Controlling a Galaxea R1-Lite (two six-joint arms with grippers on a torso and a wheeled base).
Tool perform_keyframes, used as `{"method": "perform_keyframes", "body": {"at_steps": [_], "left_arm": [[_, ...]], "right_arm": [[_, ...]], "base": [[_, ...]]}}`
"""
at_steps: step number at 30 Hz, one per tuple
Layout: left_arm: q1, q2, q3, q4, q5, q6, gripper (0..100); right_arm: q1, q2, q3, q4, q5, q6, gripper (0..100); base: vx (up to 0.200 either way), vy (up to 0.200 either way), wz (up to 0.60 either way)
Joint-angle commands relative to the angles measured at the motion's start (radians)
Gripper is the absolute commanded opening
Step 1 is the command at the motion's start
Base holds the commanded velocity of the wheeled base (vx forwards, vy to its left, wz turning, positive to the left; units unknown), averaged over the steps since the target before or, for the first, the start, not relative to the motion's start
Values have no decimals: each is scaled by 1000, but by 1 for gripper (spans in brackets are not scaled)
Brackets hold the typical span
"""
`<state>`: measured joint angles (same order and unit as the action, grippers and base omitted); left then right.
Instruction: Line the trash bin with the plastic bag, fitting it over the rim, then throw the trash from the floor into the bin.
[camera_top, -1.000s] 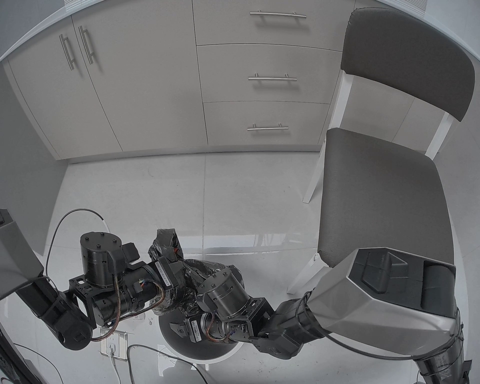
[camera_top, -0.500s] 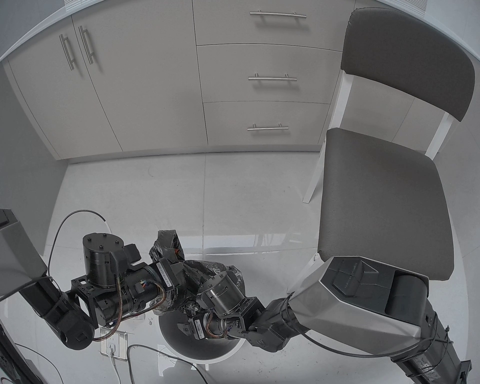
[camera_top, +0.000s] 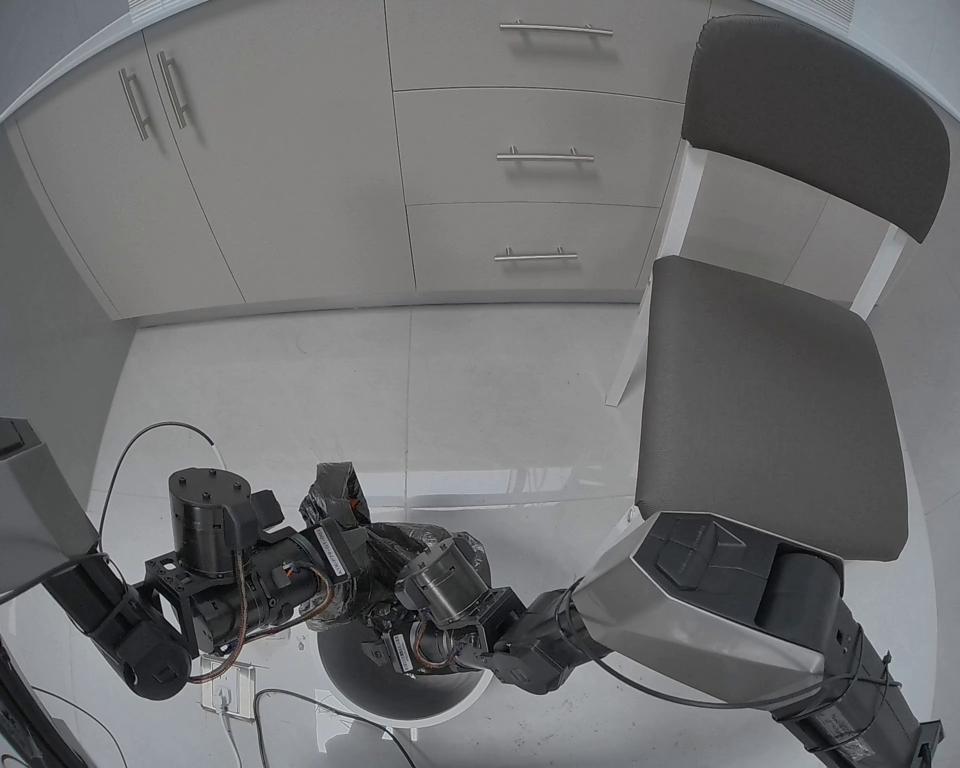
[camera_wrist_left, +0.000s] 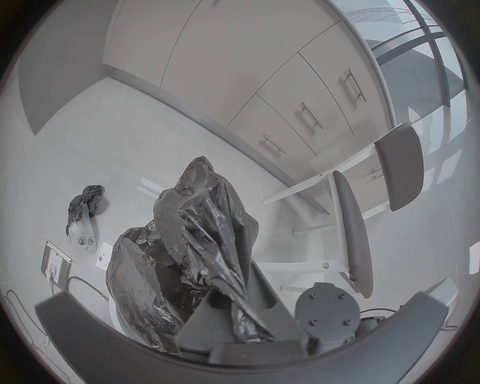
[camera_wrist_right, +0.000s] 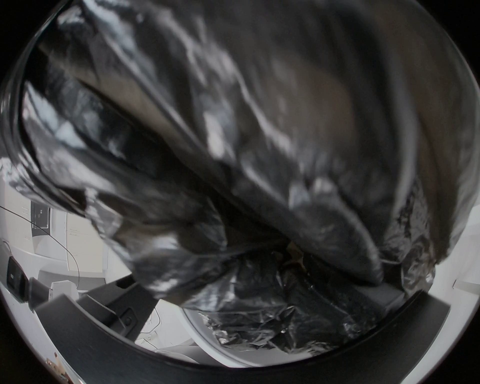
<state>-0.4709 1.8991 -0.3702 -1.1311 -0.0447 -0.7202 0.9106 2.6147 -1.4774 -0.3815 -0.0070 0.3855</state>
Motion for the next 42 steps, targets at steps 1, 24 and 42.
{"method": "perform_keyframes", "body": {"at_steps": [1, 24, 42], "left_arm": [[1, 1, 2, -1, 0, -1, 0], [-2, 1, -3, -4, 0, -1, 0], [8, 5, -10, -4, 0, -1, 0]], "right_arm": [[22, -108, 43, 18, 1, 12, 100], [-32, -297, 217, 50, -94, 4, 100], [-6, -163, 143, 12, -77, -4, 100]], "base": [[0, 0, 0], [0, 0, 0], [0, 0, 0]]}}
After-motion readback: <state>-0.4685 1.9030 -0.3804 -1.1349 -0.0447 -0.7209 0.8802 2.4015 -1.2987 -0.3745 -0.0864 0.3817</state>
